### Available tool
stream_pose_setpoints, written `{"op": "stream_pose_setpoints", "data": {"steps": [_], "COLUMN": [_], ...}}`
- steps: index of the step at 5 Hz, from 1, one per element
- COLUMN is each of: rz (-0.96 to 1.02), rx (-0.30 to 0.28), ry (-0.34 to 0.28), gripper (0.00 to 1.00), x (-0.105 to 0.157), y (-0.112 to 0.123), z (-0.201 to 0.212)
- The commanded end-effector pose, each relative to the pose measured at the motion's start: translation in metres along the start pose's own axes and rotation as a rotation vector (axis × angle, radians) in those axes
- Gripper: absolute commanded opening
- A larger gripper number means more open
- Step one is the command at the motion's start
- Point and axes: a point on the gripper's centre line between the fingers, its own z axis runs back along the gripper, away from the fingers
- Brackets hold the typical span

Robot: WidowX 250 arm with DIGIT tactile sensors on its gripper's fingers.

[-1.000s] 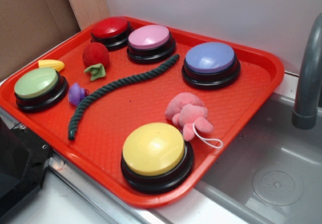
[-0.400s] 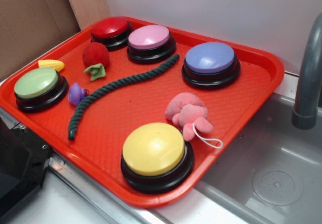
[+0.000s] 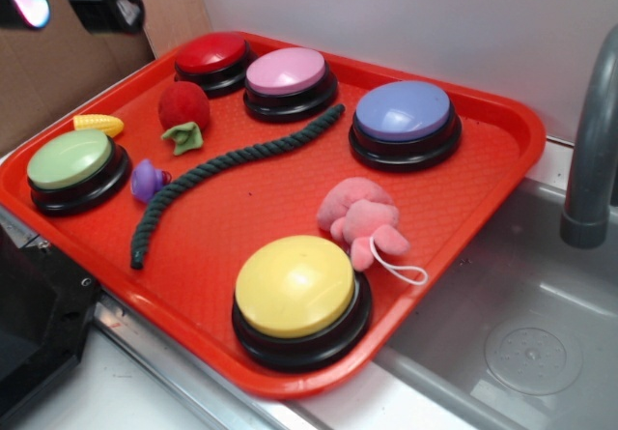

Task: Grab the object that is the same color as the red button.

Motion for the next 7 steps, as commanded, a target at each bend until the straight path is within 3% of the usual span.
{"op": "stream_pose_setpoints", "data": {"steps": [1, 2, 4, 5, 7], "rz": [0.186, 0.211, 0.250, 0.261, 0.283], "rx": [0.019, -0.002, 0.029, 0.051, 0.026], "ry": [-0.132, -0.147, -0.191, -0.199, -0.186], "gripper": [1.00, 1.00, 1.00, 1.00, 1.00], "x": [0.027, 0.036, 0.058, 0.064, 0.073], "y": [0.011, 0.013, 0.014, 0.014, 0.012], "z": [-0.049, -0.072, -0.099, -0.110, -0.120]}}
